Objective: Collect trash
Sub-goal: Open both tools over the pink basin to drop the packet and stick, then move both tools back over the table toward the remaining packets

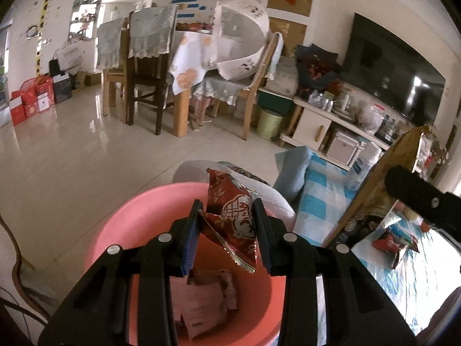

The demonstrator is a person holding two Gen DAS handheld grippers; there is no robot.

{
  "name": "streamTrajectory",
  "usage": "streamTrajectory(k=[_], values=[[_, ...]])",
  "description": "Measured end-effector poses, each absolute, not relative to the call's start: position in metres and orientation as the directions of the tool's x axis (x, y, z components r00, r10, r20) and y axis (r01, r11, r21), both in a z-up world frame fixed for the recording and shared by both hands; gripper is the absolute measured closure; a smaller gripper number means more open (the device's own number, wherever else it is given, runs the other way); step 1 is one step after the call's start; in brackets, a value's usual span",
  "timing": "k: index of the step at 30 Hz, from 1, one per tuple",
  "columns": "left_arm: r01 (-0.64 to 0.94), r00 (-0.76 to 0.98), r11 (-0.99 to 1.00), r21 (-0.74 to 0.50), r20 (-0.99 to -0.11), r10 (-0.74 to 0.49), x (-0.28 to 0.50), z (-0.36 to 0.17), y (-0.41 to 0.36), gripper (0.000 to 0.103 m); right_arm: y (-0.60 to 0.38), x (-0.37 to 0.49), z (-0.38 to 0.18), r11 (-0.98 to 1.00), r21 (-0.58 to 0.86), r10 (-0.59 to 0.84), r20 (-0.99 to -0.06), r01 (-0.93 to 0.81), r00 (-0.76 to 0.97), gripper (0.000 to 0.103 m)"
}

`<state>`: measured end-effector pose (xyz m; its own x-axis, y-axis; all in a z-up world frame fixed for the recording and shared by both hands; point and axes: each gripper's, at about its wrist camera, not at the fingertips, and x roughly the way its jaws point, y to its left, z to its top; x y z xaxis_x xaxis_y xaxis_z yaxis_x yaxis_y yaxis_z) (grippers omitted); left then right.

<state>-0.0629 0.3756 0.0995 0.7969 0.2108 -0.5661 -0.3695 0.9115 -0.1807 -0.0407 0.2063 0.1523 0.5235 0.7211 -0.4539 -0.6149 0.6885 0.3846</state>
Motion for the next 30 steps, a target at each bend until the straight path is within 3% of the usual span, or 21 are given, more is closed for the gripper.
streamTrajectory(k=[4,6,7,9,12,15,20,30], values=[[-0.421,0.767,0.893,-0.156,-0.587,0.259,-0.062,0.095,0.383,0.062,0.224,-0.03,0.129,0.692,0.409,0.712,-0.52,-0.595,0.472,0.092],[-0.448,0.74,0.884,-0.133,-0.61,0.284,-0.059,0.092,0.385,0.041,0.225,-0.022,0.111,0.711,0.438,0.692,-0.573,-0.55,0.439,0.087],[-0.457,0.732,0.881,-0.123,-0.614,0.294,-0.059,0.091,0.386,0.037,0.223,-0.02,0.105,0.712,0.453,0.692,-0.584,-0.537,0.425,0.083],[-0.47,0.718,0.878,-0.092,-0.618,0.32,-0.057,0.091,0.383,0.03,0.211,-0.019,0.093,0.737,0.462,0.669,-0.604,-0.494,0.432,0.05],[-0.478,0.711,0.876,-0.054,-0.61,0.35,-0.055,0.093,0.378,0.02,0.191,-0.021,0.087,0.753,0.473,0.656,-0.605,-0.458,0.452,0.037],[-0.47,0.713,0.882,-0.04,-0.606,0.353,-0.053,0.094,0.371,0.017,0.167,-0.027,0.088,0.779,0.459,0.626,-0.608,-0.427,0.488,0.022],[-0.438,0.73,0.899,-0.019,-0.591,0.343,-0.046,0.099,0.354,0.011,0.14,-0.037,0.09,0.819,0.401,0.572,-0.625,-0.409,0.531,0.014],[-0.384,0.75,0.923,0.038,-0.57,0.335,-0.037,0.102,0.314,0.008,0.111,-0.058,0.085,0.868,0.26,0.478,-0.663,-0.422,0.576,0.013]])
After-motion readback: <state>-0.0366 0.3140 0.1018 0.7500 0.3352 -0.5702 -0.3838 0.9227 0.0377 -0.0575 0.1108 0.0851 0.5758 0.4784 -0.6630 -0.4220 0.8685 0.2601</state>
